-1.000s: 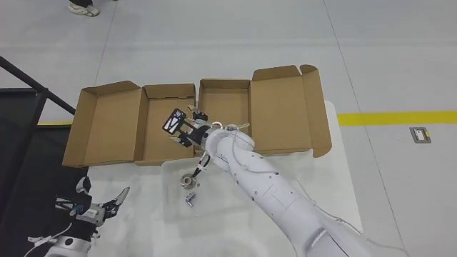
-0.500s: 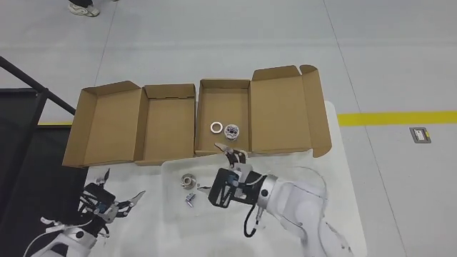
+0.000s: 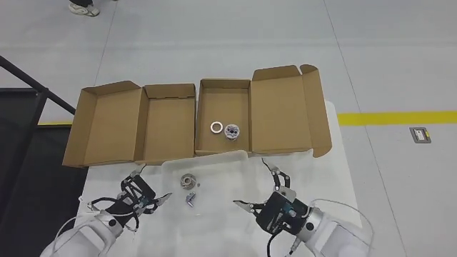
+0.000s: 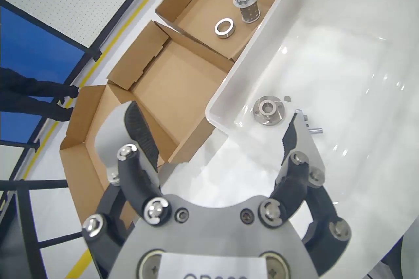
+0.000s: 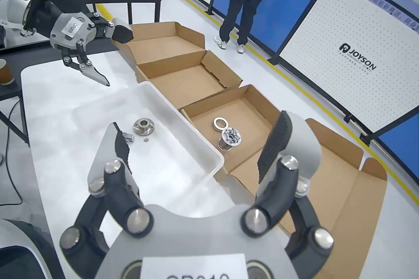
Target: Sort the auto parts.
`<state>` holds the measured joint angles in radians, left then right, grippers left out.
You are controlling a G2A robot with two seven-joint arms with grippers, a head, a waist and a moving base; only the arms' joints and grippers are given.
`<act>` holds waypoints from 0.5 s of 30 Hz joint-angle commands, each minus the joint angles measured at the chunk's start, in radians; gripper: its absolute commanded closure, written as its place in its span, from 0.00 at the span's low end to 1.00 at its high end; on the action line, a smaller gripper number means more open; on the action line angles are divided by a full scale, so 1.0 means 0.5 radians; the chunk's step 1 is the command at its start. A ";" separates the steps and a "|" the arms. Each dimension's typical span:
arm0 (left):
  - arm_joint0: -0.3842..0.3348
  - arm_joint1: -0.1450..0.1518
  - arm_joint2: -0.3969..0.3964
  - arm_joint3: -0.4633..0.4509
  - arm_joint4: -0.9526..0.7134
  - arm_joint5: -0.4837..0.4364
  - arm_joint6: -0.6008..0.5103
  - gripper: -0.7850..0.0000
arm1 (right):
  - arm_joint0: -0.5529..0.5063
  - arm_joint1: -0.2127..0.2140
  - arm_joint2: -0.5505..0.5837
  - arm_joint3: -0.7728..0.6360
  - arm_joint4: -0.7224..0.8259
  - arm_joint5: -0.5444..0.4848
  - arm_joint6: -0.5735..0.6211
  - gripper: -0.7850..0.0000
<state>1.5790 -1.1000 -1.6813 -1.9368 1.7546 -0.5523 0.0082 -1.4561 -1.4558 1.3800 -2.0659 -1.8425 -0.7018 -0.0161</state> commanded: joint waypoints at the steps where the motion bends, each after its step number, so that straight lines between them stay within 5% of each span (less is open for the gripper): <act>1: 0.000 0.000 0.000 0.000 0.000 0.000 0.000 0.00 | -0.002 0.000 0.001 0.000 0.000 -0.001 0.000 0.00; 11: -0.001 0.001 0.007 -0.009 0.008 -0.008 -0.002 0.00 | -0.002 0.001 -0.001 0.000 -0.004 0.003 -0.001 0.00; 15: -0.040 0.013 0.029 -0.086 0.068 -0.156 -0.094 0.00 | 0.017 0.020 -0.025 0.010 -0.058 -0.047 -0.094 0.00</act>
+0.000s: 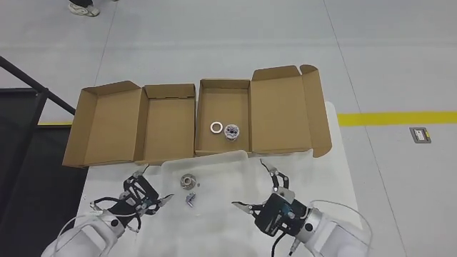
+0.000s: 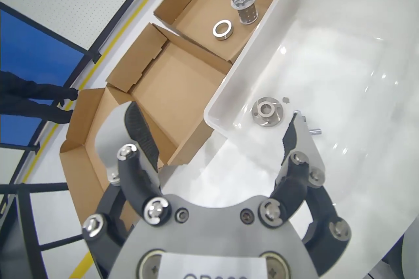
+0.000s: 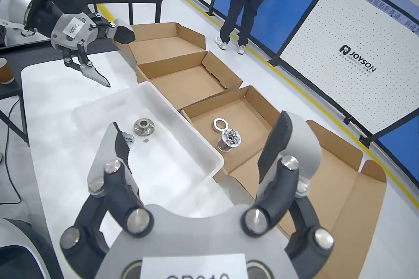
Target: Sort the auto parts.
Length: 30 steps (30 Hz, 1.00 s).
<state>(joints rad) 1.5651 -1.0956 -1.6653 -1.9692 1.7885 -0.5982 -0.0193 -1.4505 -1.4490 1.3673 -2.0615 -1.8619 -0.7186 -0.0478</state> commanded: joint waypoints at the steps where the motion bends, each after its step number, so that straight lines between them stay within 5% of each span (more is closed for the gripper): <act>1: -0.030 0.010 -0.017 -0.046 -0.006 -0.134 -0.079 0.00 | 0.001 0.013 0.009 0.003 -0.036 -0.022 -0.064 0.00; 8: -0.280 0.058 -0.065 -0.118 -0.138 -0.828 -0.353 0.00 | -0.160 0.073 0.185 0.023 -0.052 -0.134 -0.353 0.00; 13: -0.453 0.116 0.171 -0.041 -0.513 -0.828 -0.665 0.00 | -0.264 0.109 0.334 0.055 -0.010 -0.143 -0.476 0.00; 17: -0.620 0.199 0.409 -0.014 -0.874 -0.828 -1.128 0.00 | -0.296 0.119 0.366 0.057 -0.008 -0.141 -0.505 0.00; 30: -0.611 0.197 0.466 0.051 -0.821 -0.739 -1.178 0.00 | -0.296 0.119 0.366 0.057 -0.008 -0.141 -0.505 0.00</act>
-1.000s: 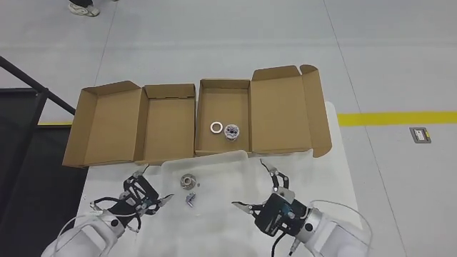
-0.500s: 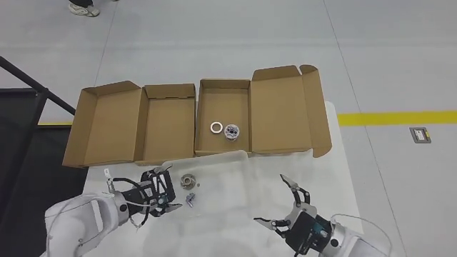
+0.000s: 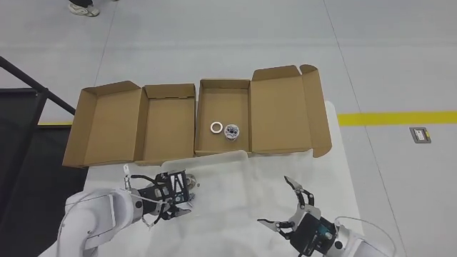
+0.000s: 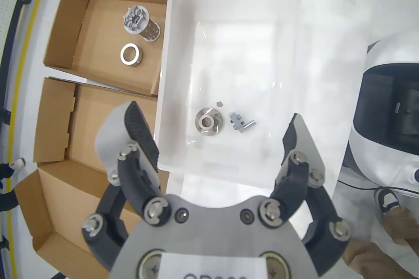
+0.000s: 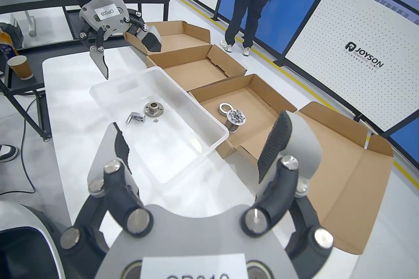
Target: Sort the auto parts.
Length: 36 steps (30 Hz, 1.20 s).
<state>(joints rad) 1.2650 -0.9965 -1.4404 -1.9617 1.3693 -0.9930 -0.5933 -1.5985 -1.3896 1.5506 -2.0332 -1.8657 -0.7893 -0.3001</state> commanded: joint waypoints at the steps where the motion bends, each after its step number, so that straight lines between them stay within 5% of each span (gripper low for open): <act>1: -0.032 -0.004 0.047 0.075 0.017 0.090 -0.067 0.00 | 0.000 0.000 0.000 0.000 0.000 0.000 0.000 0.00; 11: -0.443 -0.054 0.456 0.454 -0.092 0.181 -0.467 0.00 | 0.000 0.000 0.000 0.000 0.000 0.000 0.000 0.00; 16: -0.579 -0.076 0.600 0.550 -0.100 0.235 -0.652 0.34 | 0.000 0.000 0.000 0.000 0.000 0.000 0.000 0.00; 19: -0.627 -0.085 0.651 0.604 -0.090 0.277 -0.699 0.29 | 0.000 0.000 0.000 0.000 0.000 0.000 0.000 0.00; 24: -0.712 -0.103 0.738 0.736 -0.116 0.304 -0.739 0.38 | 0.000 0.000 0.000 0.000 0.000 0.000 0.000 0.00; 32: -0.839 -0.132 0.840 0.925 -0.107 0.381 -0.713 0.37 | 0.000 0.000 0.000 0.000 0.000 0.000 0.000 0.00; 36: -0.877 -0.145 0.887 0.985 -0.105 0.410 -0.705 0.51 | 0.000 0.000 0.000 0.000 0.000 0.000 0.000 0.00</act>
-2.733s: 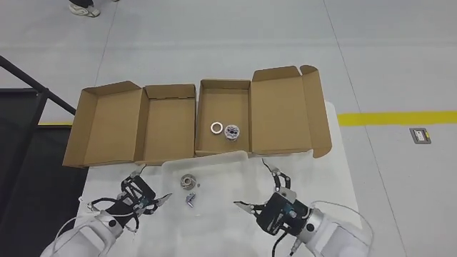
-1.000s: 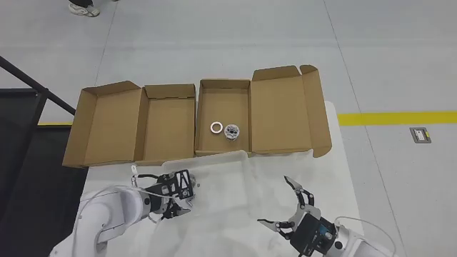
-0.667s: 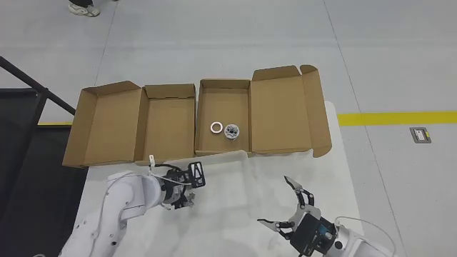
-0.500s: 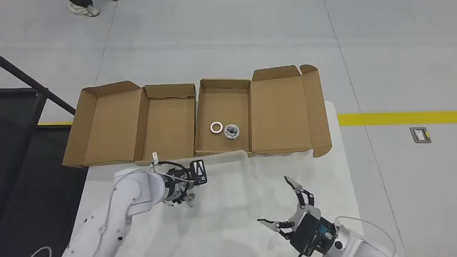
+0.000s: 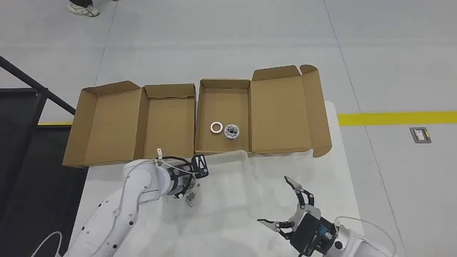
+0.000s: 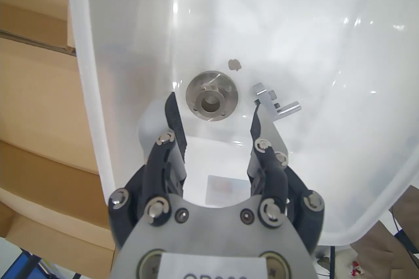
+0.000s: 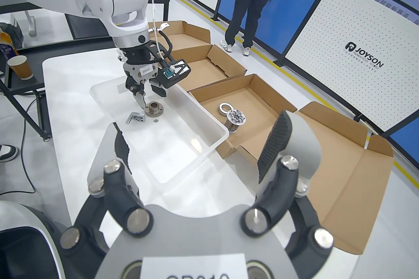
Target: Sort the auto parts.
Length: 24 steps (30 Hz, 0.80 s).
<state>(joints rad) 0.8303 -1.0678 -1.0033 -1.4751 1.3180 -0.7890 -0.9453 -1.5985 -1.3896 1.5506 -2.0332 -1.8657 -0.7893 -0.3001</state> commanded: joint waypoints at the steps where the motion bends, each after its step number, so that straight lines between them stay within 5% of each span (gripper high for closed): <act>1: -0.016 -0.006 0.024 0.024 0.000 0.012 -0.005 0.51 | 0.000 0.000 0.000 0.000 0.000 0.000 0.000 0.00; 4: -0.038 -0.014 0.054 0.055 -0.001 0.017 -0.018 0.59 | 0.000 0.000 0.000 0.000 0.000 0.000 0.000 0.00; 12: -0.074 -0.025 0.104 0.103 0.020 0.035 -0.049 0.53 | 0.000 0.000 0.000 0.000 0.000 0.000 0.000 0.00; 24: -0.089 -0.036 0.145 0.145 0.019 0.070 -0.038 0.58 | 0.000 0.000 0.000 0.000 0.000 0.000 0.000 0.00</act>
<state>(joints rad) 0.7862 -1.0854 -0.9321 -1.4047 1.3270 -0.7558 -0.9641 -1.5985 -1.3896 1.5506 -2.0332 -1.8657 -0.7893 -0.3001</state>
